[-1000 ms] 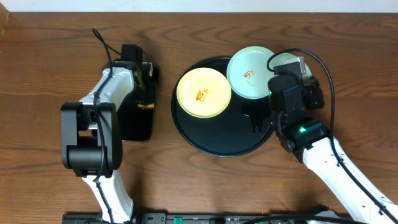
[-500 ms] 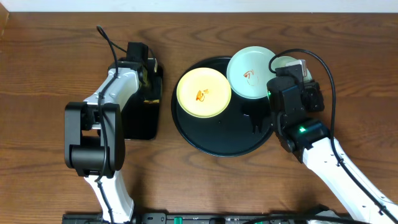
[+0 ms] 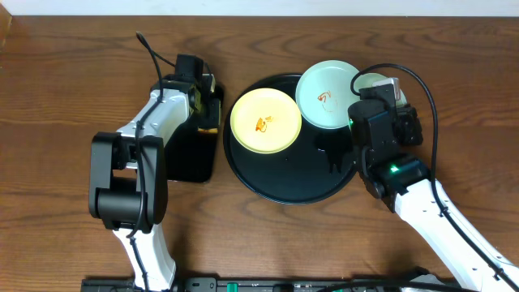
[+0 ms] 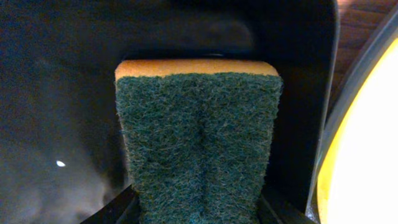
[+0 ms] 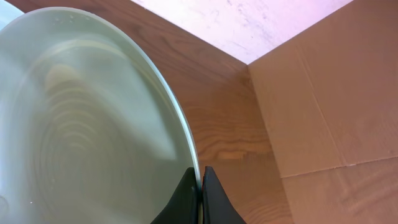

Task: Clean dirty plates on tray and stack at the side
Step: 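Lift the cleaned blue plate with the right gripper and place it right of the tray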

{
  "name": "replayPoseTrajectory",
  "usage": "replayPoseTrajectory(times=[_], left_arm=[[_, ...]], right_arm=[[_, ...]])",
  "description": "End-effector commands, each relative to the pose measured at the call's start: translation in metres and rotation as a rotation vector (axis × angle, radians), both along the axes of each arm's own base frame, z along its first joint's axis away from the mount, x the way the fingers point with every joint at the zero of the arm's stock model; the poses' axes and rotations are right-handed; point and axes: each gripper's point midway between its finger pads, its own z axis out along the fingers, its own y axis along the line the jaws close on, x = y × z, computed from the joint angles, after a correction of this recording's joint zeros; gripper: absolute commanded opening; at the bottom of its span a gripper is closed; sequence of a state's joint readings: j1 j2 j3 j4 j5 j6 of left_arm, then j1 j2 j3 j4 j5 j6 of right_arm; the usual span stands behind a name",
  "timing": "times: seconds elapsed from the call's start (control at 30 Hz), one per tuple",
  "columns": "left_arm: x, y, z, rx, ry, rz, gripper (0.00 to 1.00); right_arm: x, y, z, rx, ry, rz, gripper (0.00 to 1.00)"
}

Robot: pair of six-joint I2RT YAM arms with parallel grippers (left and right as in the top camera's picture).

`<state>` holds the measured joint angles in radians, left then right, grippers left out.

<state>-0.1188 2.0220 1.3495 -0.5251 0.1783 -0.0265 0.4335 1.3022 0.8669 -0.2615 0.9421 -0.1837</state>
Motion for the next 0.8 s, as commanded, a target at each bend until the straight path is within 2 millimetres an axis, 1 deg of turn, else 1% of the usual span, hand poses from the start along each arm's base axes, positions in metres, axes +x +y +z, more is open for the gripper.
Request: replayPoseTrajectory(times=[0.0,0.17,0.47,0.6,0.67,0.77], left_arm=[[-0.004,-0.005,-0.004,-0.022,0.016,-0.003,0.47],[-0.006,-0.002,-0.006,-0.002,0.025,0.003,0.47],[-0.012,-0.001,-0.007,0.001,0.047,0.003,0.47],[-0.015,-0.001,-0.008,0.002,0.062,0.003,0.47],[-0.016,0.0,-0.008,0.003,0.066,0.003,0.47],[-0.017,0.0,-0.008,0.004,0.071,0.003,0.47]], right_arm=[[0.001,0.003,0.014,0.025,-0.053,-0.011,0.01],[0.001,0.003,0.014,0.025,-0.053,-0.012,0.01],[0.0,0.001,0.014,0.044,-0.064,-0.027,0.01],[-0.004,-0.014,0.007,0.101,-0.081,-0.102,0.01],[-0.006,-0.023,-0.001,0.143,-0.066,-0.13,0.01],[-0.011,-0.043,-0.014,0.233,-0.059,-0.208,0.01]])
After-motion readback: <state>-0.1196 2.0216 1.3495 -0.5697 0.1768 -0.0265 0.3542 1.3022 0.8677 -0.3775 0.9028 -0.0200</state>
